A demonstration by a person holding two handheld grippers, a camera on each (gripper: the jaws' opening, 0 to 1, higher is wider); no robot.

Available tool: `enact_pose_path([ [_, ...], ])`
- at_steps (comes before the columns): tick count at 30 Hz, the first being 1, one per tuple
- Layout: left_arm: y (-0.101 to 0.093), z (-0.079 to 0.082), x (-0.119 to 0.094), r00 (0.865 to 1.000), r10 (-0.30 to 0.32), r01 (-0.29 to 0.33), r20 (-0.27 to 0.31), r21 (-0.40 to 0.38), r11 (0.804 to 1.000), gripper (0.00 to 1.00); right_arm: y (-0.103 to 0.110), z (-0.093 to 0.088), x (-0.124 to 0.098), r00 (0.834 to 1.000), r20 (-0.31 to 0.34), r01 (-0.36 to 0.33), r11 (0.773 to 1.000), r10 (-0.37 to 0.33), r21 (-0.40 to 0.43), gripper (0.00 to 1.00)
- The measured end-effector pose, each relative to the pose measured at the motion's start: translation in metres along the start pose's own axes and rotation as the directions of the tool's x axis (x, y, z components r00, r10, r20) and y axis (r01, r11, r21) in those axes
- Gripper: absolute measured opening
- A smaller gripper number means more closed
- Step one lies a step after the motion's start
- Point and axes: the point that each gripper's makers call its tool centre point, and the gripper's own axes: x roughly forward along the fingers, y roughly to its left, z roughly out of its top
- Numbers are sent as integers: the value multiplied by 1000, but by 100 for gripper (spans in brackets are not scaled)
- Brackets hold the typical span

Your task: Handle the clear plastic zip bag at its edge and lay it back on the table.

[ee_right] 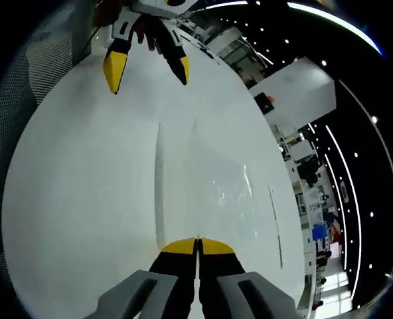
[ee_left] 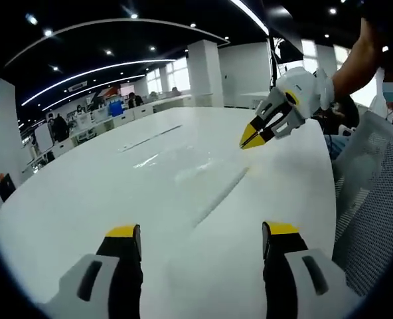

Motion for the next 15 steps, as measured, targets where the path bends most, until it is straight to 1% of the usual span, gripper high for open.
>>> enact_pose_path([
  [4,1,0,1,1000,-9,8,2,10,1000,73,1,1,-4,1000,5,-3,999,3,46,0],
  [10,-7,5,3,999,-35,35,-2,36,999,72,-1,2,-12,1000,11,9,996,-10,91,0],
  [13,-9,11,3,999,-41,40,4,44,998,72,-3,4,-18,1000,15,26,995,-28,98,0],
  [15,-10,14,2,999,-48,47,5,66,997,72,-4,6,-22,999,21,34,993,-36,112,0],
])
